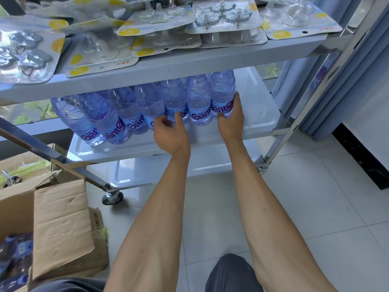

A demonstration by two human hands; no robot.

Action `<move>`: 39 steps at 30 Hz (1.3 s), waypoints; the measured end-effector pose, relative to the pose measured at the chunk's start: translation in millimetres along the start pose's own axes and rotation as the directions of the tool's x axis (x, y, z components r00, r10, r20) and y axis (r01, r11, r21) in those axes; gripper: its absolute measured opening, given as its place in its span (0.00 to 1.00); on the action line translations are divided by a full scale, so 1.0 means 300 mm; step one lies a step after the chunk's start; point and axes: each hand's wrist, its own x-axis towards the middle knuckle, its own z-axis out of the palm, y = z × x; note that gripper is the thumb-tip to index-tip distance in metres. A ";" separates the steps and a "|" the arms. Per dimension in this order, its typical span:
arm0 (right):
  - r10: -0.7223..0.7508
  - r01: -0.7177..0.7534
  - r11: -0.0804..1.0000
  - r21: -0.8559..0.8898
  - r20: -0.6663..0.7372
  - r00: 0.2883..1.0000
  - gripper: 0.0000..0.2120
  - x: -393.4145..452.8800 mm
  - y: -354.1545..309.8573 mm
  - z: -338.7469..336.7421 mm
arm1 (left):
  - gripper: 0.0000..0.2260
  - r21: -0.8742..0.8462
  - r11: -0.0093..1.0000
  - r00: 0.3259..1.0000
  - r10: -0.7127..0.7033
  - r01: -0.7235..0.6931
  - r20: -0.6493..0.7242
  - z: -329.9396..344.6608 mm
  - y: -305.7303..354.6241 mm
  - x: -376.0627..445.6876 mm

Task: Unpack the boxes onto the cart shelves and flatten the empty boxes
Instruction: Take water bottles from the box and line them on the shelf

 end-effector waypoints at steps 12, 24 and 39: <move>0.001 -0.026 0.987 -0.157 -0.158 0.987 0.61 -0.038 -0.030 0.079 | 0.09 0.072 0.996 0.998 -0.039 0.042 -0.047 -0.080 -0.017 0.068; 0.044 -0.047 0.999 0.004 -0.422 0.906 0.31 -0.254 -0.098 0.130 | 0.04 0.091 0.992 0.996 0.092 -0.091 0.000 -0.225 0.022 0.075; 0.204 -0.143 0.969 -0.202 0.327 0.922 0.15 -0.955 -0.384 0.463 | 0.12 0.718 0.689 0.991 0.007 -0.101 0.133 -1.297 -0.265 0.203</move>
